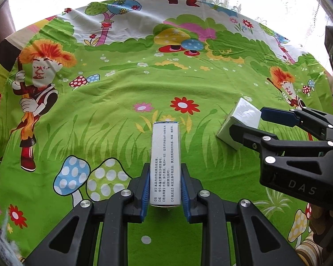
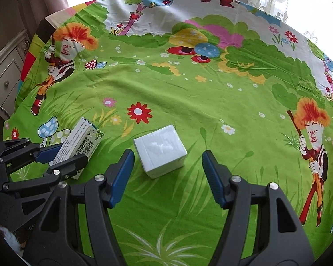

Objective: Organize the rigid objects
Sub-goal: 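Grasp the narrow white medicine box with the left tool while the right tool grasps the white cube box, then carry the medicine box and cube box over to the purple box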

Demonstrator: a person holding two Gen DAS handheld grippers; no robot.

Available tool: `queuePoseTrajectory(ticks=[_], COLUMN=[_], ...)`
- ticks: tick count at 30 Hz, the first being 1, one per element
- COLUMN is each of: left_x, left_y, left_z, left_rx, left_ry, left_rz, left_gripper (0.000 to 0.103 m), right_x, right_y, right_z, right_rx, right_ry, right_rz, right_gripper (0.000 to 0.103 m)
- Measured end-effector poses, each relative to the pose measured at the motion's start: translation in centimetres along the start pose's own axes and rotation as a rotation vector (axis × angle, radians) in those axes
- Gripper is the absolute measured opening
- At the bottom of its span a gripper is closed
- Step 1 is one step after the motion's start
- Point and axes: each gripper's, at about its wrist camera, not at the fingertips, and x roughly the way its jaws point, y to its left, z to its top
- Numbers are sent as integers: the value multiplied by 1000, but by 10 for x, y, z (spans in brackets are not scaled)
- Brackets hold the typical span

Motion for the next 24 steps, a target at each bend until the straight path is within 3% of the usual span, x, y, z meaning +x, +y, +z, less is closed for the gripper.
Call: queuePoseTrajectory(ticks=[2,4,14,24], left_x=[0,0,-15,-59], left_y=[0,0,-13,-64], left_z=[0,0,-2,-23], left_rx=[1,2,36,118], left_ry=[-1,0,-26,-47], left_rz=[0,-1,-8,-148], left_gripper=[25,25,25,25], right_x=[7,11,-14,-97], right_y=[0,1,-13,-32], right_z=[1,0,-18,-72], right_rx=[2,12,101,225], right_ry=[13,26,11,-12], right_rz=[-1,8,-51,-177], right_gripper=[65,49,48,48])
